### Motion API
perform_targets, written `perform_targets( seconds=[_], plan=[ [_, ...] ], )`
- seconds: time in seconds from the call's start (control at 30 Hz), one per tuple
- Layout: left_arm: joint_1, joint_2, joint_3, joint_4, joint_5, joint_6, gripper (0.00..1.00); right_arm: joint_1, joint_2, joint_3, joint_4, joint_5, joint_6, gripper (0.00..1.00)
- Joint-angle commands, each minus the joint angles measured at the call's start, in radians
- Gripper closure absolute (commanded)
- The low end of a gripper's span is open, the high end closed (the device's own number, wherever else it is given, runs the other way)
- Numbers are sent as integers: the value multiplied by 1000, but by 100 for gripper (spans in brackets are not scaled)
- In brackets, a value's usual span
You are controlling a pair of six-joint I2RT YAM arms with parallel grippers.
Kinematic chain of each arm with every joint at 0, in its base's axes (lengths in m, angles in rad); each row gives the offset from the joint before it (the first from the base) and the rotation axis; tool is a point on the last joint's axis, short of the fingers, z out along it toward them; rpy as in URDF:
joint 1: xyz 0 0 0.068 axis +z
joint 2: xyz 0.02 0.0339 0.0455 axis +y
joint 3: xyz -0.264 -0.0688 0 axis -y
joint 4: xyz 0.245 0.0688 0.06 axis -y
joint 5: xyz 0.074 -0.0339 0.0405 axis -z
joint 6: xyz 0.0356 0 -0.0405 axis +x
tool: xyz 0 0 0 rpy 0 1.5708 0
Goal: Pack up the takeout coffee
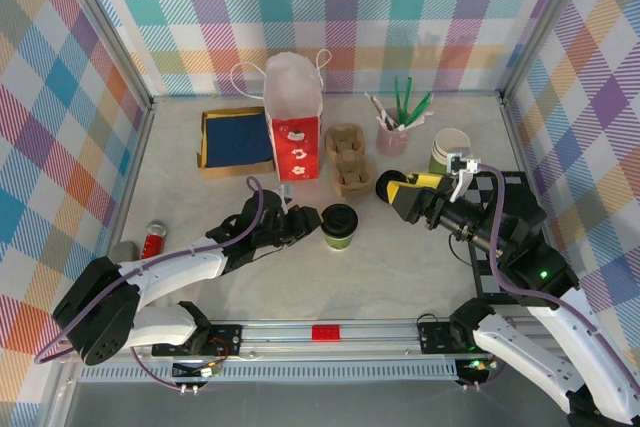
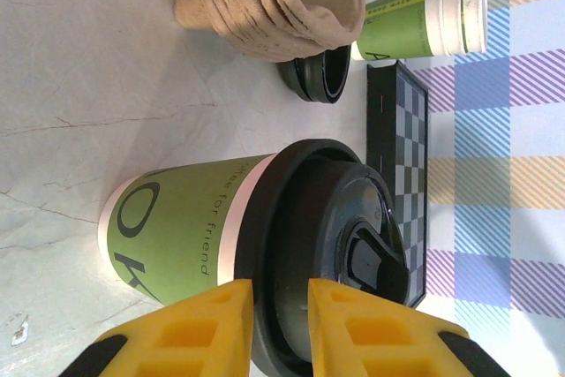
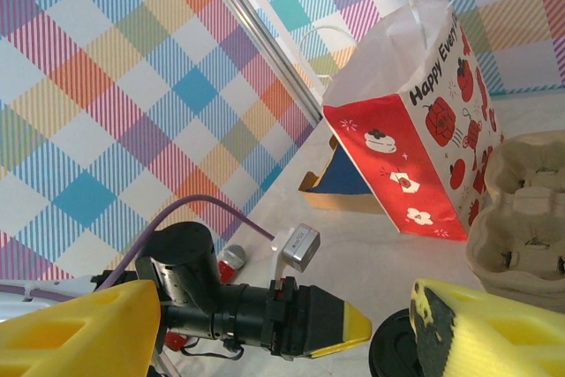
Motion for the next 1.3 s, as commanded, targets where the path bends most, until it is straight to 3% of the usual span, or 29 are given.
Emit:
perform_targets(
  seconds=[0.0,0.27,0.37,0.47,0.57,0.67,0.8,0.97,1.27],
  plan=[
    [-11,14,25,-17,-9,17,76,1,-20,-14,33,3,10,25],
    [-13,0,26,-25,-19,17,76,1,-12,-11,-9,31,7,25],
    [-13,-33,32,-58,-31,27,67,-1,53,35,-130,77,-18,17],
    [-13,-75,55,-124,-47,50,60,-15,173,111,-271,71,-56,16],
    [-14,-109,79,-188,-63,68,56,-48,279,146,-327,-7,-90,14],
    [-28,-126,83,-207,-75,67,44,-110,390,163,-345,-144,-118,13],
    [-74,-106,100,-240,-114,75,39,-144,526,184,-360,-249,-176,12],
    [-98,-67,103,-241,-143,63,39,-156,647,203,-366,-325,-245,6],
    [-101,8,130,-213,-143,54,40,-156,771,199,-363,-346,-291,9]
  ],
)
